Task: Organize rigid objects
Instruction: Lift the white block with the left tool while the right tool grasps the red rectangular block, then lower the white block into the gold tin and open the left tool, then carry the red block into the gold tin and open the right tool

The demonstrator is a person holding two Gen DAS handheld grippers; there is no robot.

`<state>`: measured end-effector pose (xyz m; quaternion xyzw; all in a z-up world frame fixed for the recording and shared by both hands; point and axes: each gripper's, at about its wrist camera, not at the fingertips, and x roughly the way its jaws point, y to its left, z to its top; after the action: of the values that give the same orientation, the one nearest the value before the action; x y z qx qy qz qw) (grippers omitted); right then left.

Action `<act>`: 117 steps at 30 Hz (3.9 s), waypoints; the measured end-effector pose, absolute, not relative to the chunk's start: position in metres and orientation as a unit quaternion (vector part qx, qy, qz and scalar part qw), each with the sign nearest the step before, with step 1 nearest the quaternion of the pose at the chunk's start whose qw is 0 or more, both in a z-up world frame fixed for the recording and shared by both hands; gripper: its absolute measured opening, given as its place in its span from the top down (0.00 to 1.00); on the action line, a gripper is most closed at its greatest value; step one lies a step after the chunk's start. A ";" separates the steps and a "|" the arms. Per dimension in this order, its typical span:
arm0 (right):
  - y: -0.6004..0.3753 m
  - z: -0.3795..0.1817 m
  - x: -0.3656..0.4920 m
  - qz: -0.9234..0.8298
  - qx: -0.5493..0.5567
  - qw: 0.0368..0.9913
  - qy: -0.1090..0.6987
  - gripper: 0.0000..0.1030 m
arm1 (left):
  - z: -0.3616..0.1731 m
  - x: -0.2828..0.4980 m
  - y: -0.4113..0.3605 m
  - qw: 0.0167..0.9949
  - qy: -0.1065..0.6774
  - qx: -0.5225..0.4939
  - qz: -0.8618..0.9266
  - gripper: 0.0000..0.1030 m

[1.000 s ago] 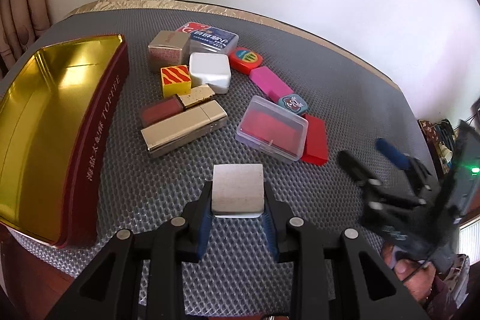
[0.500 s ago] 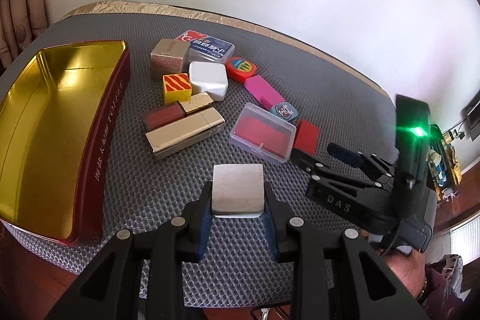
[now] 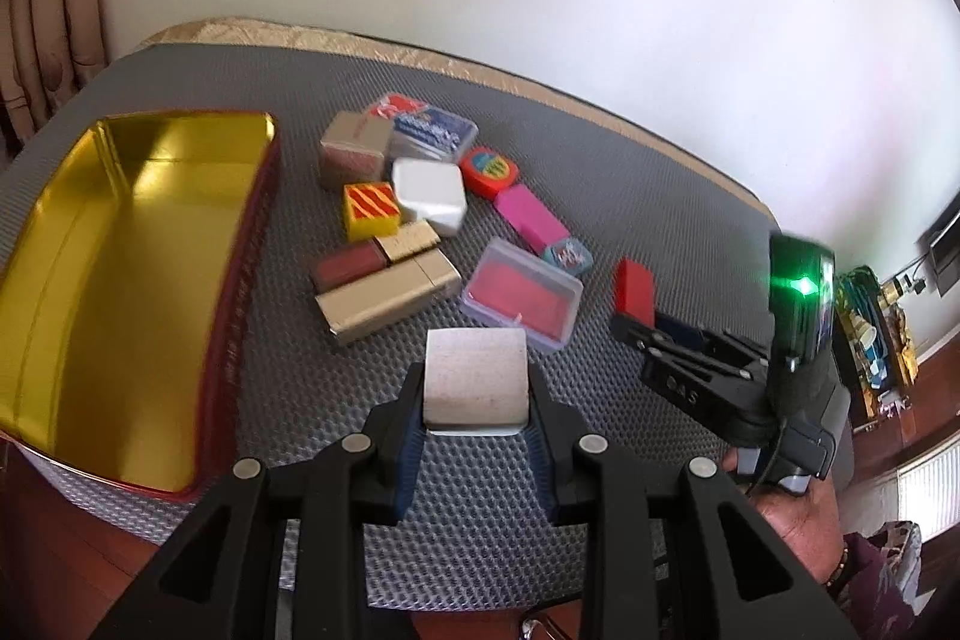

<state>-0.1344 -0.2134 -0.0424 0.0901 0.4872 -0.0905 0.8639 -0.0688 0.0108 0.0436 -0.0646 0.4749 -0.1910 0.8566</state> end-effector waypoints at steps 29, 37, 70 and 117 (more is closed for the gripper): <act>-0.235 -0.035 -0.176 -0.068 0.150 0.866 0.472 0.69 | 0.012 0.082 0.137 0.867 0.498 0.001 0.003 0.67; -0.238 -0.029 -0.182 -0.063 0.165 0.865 0.469 0.69 | 0.035 0.059 0.152 0.896 0.441 0.005 0.054 0.61; -0.159 -0.003 -0.138 0.078 -0.053 0.858 0.504 0.20 | 0.031 -0.121 0.160 0.878 0.455 -0.142 -0.045 0.50; 0.077 -0.027 0.107 0.174 0.073 0.807 0.559 0.39 | 0.014 -0.111 0.192 0.873 0.475 -0.110 0.019 0.50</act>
<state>0.1069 0.0765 -0.0273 0.0732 0.5593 0.1738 0.8073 -0.1110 0.1921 0.0135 -0.1105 0.4751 0.0193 0.8727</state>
